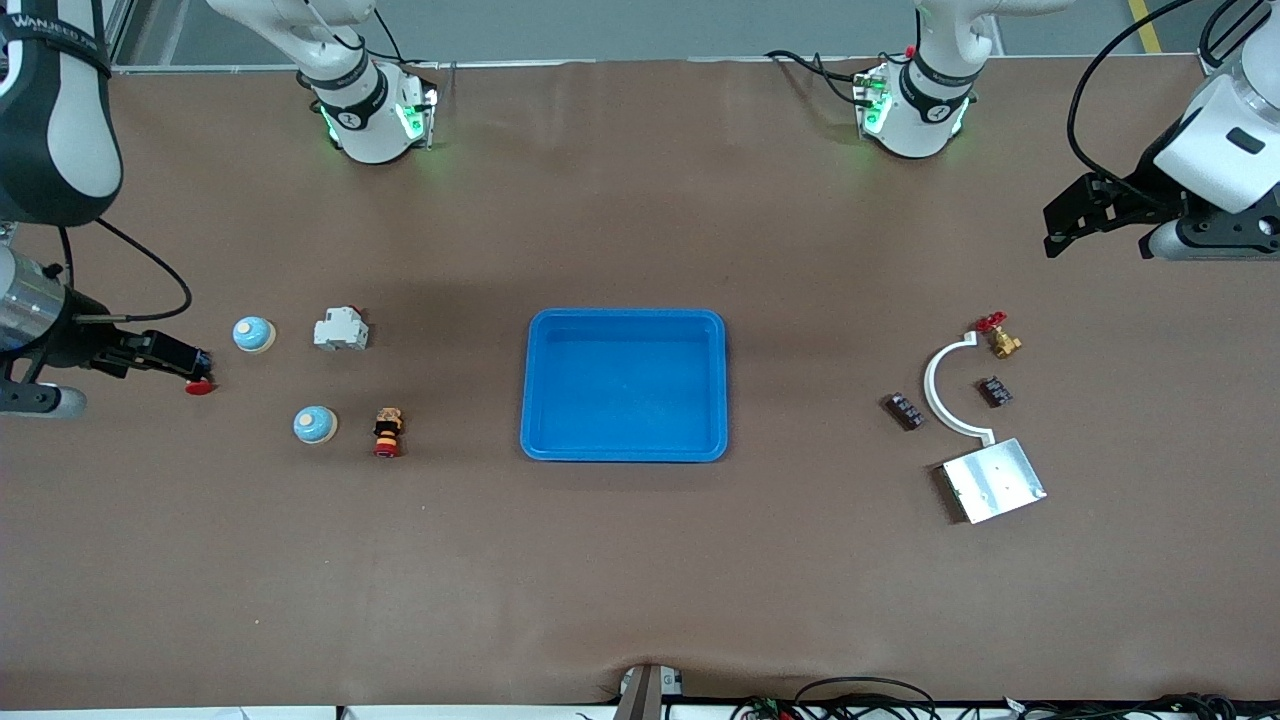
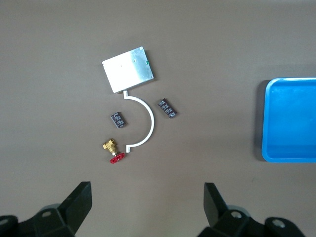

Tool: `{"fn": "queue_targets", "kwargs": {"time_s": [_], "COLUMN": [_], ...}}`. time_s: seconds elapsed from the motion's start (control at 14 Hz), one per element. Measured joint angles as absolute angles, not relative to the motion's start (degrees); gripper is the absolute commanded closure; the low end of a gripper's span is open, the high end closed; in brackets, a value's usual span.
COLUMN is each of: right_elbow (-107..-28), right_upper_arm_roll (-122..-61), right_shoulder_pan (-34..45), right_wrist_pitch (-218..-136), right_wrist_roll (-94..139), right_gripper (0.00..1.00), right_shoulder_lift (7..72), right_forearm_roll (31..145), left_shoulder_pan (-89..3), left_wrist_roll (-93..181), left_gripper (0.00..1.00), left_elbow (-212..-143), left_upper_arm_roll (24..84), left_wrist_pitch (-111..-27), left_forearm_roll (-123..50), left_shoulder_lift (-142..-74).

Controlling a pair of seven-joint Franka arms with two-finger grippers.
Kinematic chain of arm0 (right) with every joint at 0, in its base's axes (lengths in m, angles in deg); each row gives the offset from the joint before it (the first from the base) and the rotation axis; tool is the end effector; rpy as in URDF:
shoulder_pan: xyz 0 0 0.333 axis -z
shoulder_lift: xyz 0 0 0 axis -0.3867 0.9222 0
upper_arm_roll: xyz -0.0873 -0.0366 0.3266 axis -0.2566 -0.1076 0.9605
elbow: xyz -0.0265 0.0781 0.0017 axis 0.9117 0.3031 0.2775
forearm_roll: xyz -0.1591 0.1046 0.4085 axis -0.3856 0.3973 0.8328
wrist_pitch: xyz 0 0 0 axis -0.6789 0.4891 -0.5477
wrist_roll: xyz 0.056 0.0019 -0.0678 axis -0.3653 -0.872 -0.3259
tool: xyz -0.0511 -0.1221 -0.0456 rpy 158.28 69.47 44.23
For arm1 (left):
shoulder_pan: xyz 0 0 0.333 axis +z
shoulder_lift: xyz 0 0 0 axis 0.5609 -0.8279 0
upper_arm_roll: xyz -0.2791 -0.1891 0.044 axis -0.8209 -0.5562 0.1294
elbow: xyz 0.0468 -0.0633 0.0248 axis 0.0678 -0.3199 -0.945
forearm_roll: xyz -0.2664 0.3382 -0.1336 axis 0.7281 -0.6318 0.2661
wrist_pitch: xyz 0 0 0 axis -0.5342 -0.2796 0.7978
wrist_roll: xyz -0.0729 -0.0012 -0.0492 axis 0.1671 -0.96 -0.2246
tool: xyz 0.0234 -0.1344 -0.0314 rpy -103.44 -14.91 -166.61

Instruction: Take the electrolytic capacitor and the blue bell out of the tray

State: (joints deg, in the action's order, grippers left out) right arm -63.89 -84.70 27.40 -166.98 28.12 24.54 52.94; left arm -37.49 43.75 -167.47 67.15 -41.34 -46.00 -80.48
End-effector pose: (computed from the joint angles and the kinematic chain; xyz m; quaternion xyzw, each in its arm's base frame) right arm 0.6731 -0.0394 0.4983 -0.9990 0.0394 -0.0184 0.0132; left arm 0.5951 -0.0896 0.6393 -0.9997 0.0172 -0.0161 0.0038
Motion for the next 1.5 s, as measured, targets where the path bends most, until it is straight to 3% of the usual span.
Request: {"fn": "queue_targets", "kwargs": {"time_s": [1.5], "right_elbow": [-63.26], "right_upper_arm_roll": [-85.65], "right_shoulder_pan": [26.78], "right_wrist_pitch": [-152.73], "right_wrist_roll": [28.12], "right_gripper": [0.0], "right_shoulder_lift": [11.24], "right_forearm_roll": [53.37], "left_shoulder_pan": [-36.93], "left_wrist_roll": [43.24], "left_gripper": [0.0], "left_elbow": [-167.02], "left_upper_arm_roll": [67.87], "left_wrist_pitch": [-40.1], "left_forearm_roll": [-47.24], "left_shoulder_lift": [-80.52]}}
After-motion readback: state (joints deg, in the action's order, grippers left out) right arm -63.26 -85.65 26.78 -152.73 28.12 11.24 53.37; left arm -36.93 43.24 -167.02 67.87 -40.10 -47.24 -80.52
